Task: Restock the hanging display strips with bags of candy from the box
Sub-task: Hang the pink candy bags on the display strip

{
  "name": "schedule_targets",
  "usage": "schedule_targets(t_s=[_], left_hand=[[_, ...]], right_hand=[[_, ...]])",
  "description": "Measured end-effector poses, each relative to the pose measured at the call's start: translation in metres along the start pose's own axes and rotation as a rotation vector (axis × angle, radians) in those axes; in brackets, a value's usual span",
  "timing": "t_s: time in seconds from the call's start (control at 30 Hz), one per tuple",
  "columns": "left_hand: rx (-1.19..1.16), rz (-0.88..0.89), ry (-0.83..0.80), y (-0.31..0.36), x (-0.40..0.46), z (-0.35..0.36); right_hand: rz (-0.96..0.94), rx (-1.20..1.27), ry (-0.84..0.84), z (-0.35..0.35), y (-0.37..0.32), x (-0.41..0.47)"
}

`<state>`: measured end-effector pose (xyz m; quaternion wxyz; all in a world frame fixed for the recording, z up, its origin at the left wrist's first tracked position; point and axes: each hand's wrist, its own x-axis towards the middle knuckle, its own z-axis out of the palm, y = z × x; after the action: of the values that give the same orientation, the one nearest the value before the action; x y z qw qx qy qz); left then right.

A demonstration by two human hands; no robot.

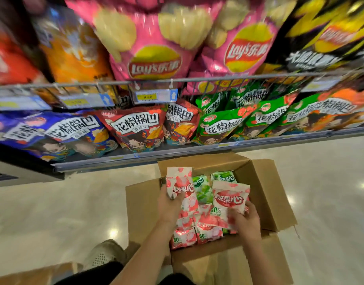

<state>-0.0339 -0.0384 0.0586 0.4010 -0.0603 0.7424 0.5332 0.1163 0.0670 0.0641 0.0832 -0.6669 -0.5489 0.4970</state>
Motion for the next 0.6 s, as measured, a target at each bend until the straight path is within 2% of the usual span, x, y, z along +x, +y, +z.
schedule_targets(t_s=[0.1, 0.2, 0.6], left_hand=[[-0.095, -0.025, 0.015, 0.046, -0.044, -0.02], [-0.109, 0.032, 0.014, 0.096, -0.094, -0.038], [-0.398, 0.287, -0.119, 0.329, -0.315, -0.085]], right_hand=[[-0.019, 0.147, -0.04, -0.034, -0.043, -0.05], [-0.043, 0.265, -0.115, -0.07, -0.094, -0.104], [-0.41, 0.458, -0.213, -0.213, -0.317, -0.303]])
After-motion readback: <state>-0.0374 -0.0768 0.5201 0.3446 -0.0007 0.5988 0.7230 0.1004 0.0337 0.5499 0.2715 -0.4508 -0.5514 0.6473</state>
